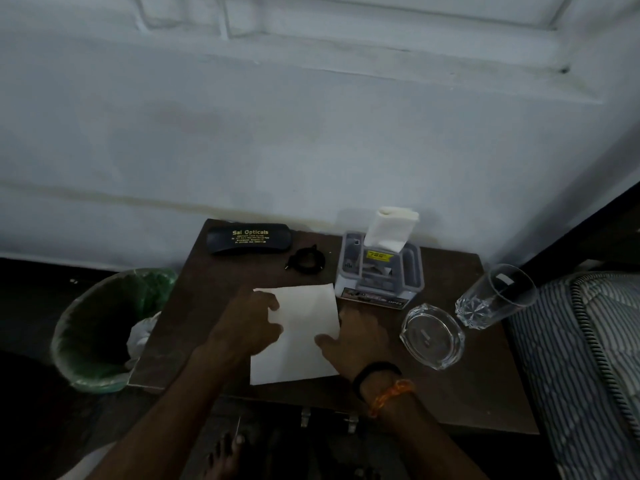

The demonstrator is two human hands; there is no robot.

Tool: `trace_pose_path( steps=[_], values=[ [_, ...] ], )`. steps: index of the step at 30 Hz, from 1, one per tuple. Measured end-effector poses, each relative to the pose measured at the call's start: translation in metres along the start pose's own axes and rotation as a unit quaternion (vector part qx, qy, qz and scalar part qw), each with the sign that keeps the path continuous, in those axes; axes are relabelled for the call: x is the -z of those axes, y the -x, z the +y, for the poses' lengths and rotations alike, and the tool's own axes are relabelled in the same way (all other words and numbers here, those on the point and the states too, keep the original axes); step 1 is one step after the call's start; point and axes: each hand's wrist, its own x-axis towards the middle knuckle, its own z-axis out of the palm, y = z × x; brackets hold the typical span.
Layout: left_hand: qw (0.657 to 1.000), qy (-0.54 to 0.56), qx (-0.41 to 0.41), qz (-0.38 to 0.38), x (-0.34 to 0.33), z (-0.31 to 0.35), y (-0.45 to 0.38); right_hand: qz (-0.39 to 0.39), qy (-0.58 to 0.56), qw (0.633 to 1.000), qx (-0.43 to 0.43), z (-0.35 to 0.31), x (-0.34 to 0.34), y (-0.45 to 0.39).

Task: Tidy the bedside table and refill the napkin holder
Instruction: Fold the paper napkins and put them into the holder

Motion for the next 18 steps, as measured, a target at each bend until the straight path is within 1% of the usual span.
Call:
trace_pose_path(
  steps=[4, 9, 13, 18],
  values=[
    [1.000, -0.002, 0.010, -0.005, -0.005, -0.002, 0.002, 0.042, -0.017, 0.998, -0.041, -0.002, -0.016, -0.005],
    [1.000, -0.028, 0.001, -0.013, -0.003, -0.004, 0.001, 0.067, -0.129, 0.985, -0.087, -0.006, -0.027, -0.019],
    [0.999, -0.033, -0.010, -0.016, 0.004, -0.006, 0.000, 0.059, -0.237, 0.962, -0.126, -0.007, -0.023, -0.026],
    [0.999, -0.038, -0.029, -0.026, 0.010, -0.005, -0.002, 0.087, -0.289, 0.945, -0.126, -0.009, -0.024, -0.024]
  ],
)
